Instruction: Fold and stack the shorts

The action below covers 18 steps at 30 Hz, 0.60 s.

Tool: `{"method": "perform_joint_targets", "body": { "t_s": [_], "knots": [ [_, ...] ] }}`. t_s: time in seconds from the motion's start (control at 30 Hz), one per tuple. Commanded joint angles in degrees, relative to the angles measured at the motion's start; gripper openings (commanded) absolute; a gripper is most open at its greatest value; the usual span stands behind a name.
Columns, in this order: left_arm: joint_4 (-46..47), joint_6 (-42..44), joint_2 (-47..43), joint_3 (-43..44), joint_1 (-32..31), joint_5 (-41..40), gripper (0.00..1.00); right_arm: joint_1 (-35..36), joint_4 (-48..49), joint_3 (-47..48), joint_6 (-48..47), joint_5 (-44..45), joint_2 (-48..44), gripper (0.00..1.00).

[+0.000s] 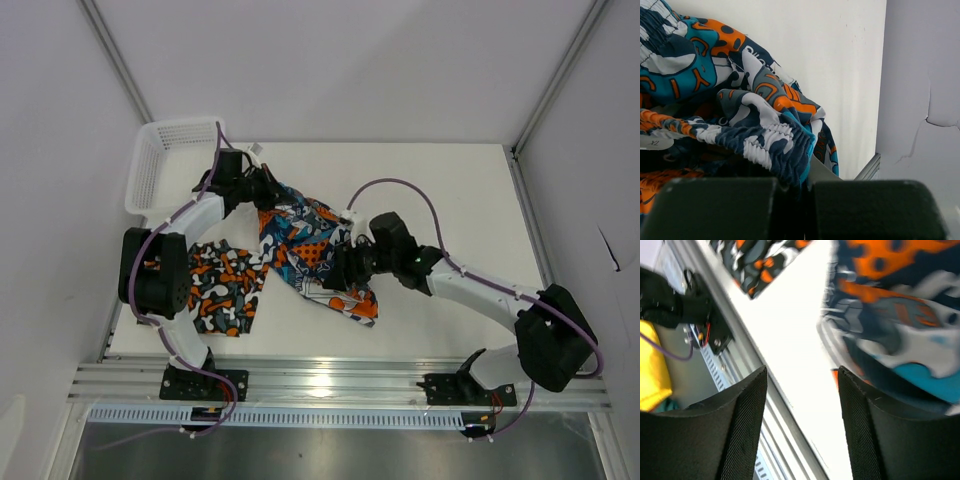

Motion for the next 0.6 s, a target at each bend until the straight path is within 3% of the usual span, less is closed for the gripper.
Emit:
{"method": "perform_joint_targets", "body": {
  "t_s": [0.0, 0.13, 0.27, 0.57],
  "knots": [
    [1.6, 1.3, -3.1, -0.2, -0.6, 0.7, 0.0, 7.9, -1.8, 6.8, -4.9, 6.4, -2.5, 0.61],
    [1.1, 1.4, -3.4, 0.0, -0.6, 0.9, 0.0, 13.3, -5.1, 13.0, -6.0, 13.2, 3.5, 0.62],
    [0.9, 1.4, -3.8, 0.2, -0.5, 1.2, 0.0, 14.9, -4.5, 17.0, -6.5, 14.1, 8.9, 0.62],
    [1.1, 0.5, -3.1, 0.5, 0.0, 2.1, 0.0, 18.8, -9.7, 29.4, -9.4, 25.7, 22.2, 0.65]
  ]
}}
